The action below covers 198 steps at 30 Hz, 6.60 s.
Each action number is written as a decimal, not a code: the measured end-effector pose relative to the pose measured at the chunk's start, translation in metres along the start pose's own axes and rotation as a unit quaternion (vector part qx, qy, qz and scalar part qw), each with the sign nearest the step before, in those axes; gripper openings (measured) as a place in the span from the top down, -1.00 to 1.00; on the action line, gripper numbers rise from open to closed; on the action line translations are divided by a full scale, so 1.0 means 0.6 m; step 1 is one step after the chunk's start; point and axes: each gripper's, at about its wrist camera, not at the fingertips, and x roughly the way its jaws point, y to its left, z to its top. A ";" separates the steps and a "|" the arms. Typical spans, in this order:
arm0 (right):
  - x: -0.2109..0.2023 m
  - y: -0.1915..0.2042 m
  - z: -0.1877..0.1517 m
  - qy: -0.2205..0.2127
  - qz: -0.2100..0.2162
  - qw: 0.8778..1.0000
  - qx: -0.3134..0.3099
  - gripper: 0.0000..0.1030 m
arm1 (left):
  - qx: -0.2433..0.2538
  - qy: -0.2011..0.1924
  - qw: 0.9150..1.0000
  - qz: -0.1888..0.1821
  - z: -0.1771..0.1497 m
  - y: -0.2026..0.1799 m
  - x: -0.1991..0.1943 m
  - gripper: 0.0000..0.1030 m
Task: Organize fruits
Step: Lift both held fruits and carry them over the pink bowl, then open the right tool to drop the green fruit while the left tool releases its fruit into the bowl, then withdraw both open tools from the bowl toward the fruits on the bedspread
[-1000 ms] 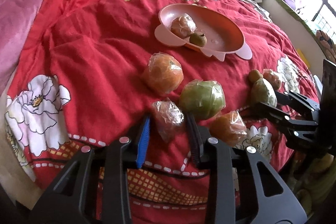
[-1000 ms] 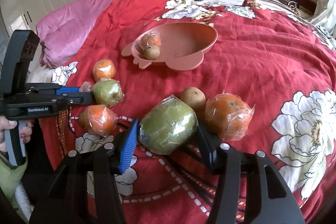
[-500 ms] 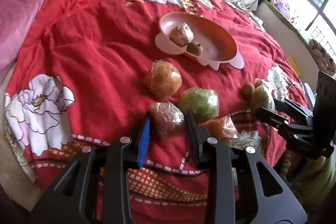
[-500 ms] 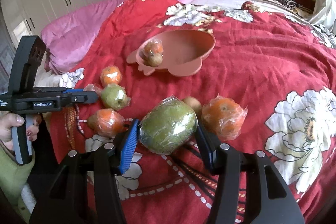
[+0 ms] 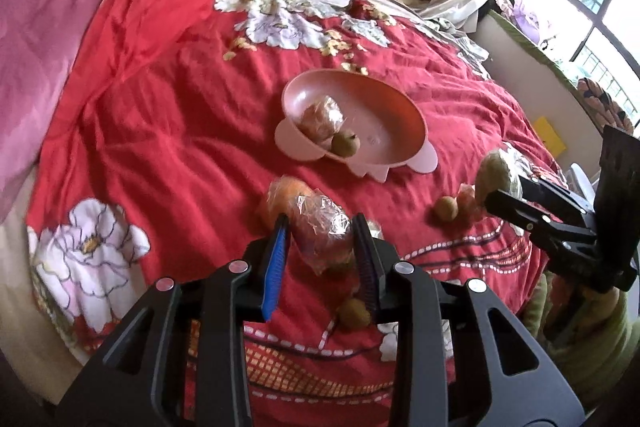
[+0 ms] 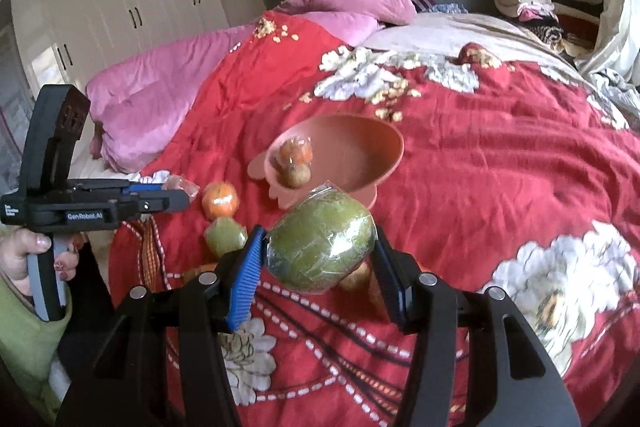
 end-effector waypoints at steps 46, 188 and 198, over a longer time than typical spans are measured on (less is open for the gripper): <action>0.119 -0.065 0.144 0.051 0.029 0.998 -0.026 0.01 | 0.096 0.037 0.995 -0.008 0.102 -0.068 0.116 0.53; 0.008 0.024 0.130 0.014 0.101 0.989 -0.105 -0.89 | -0.038 -0.046 0.997 0.050 0.055 -0.002 -0.026 -0.81; -0.002 0.037 0.104 0.016 0.113 0.988 -0.106 -0.89 | -0.033 -0.035 0.998 0.048 0.030 -0.009 -0.029 -0.81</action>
